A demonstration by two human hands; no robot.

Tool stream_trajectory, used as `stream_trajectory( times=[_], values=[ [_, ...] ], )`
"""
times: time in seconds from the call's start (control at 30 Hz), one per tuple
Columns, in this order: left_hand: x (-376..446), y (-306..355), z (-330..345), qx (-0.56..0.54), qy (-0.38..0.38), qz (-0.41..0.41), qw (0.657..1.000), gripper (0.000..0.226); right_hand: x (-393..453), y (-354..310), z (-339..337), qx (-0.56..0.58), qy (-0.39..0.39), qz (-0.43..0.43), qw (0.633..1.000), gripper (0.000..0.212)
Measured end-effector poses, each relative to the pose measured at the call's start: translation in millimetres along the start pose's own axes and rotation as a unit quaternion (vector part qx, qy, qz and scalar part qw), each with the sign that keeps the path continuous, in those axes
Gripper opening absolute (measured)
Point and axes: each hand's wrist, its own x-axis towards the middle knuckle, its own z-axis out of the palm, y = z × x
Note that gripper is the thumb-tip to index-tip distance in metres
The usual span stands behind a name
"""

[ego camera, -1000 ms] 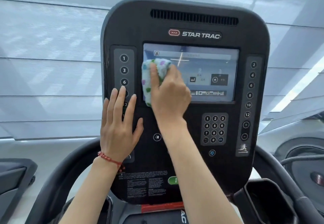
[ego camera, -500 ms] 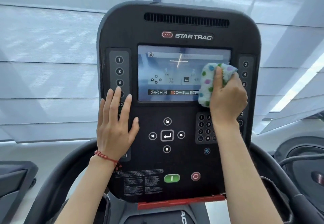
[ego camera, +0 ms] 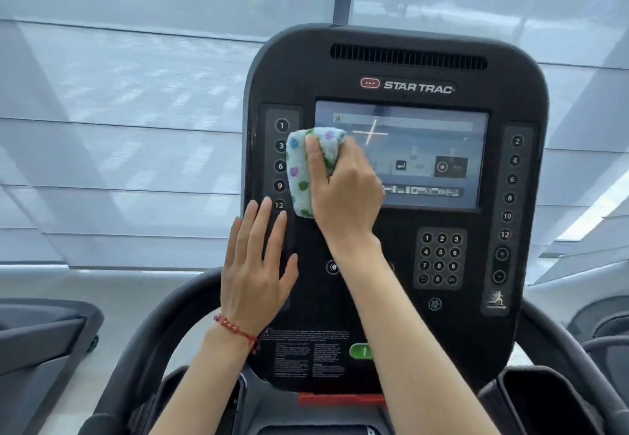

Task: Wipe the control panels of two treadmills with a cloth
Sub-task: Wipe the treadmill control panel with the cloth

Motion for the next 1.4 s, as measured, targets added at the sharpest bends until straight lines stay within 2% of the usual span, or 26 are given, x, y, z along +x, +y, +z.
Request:
stream_trajectory(
  times=[0.23, 0.3, 0.47, 0.57, 0.7, 0.97, 1.07, 1.2, 1.4],
  values=[
    [-22, -7, 0, 0.005, -0.022, 0.006, 1.000, 0.049, 58, -34, 41, -0.056, 0.075, -0.025, 0.995, 0.040],
    [-24, -11, -2, 0.005, -0.021, 0.006, 1.000, 0.049, 77, -44, 48, -0.069, 0.065, -0.018, 0.995, 0.041],
    [-34, -16, -4, -0.002, -0.023, 0.009, 1.000, 0.050, 53, -39, 54, -0.064, 0.103, -0.054, 0.991, 0.044],
    [-42, -16, -4, -0.009, -0.031, 0.004, 0.999, 0.051, 9, -31, 50, -0.076, 0.068, -0.086, 0.991, 0.041],
    [-54, -18, -8, -0.007, -0.034, 0.003, 0.999, 0.050, -37, -16, 32, -0.095, 0.039, -0.080, 0.991, 0.040],
    [-62, -13, -11, -0.008, -0.053, -0.001, 0.999, 0.050, -7, -23, 33, -0.084, 0.057, -0.054, 0.993, 0.039],
    [-60, -13, -12, -0.013, -0.053, 0.001, 0.998, 0.049, -32, -13, 26, -0.086, 0.068, -0.037, 0.993, 0.038],
    [-59, -16, -11, -0.008, -0.055, 0.006, 0.998, 0.051, -93, 15, 1, -0.098, 0.030, -0.032, 0.994, 0.037],
    [-49, -9, -9, -0.007, -0.045, 0.003, 0.999, 0.048, -89, 23, -6, -0.122, 0.014, -0.031, 0.992, 0.038]
  ],
)
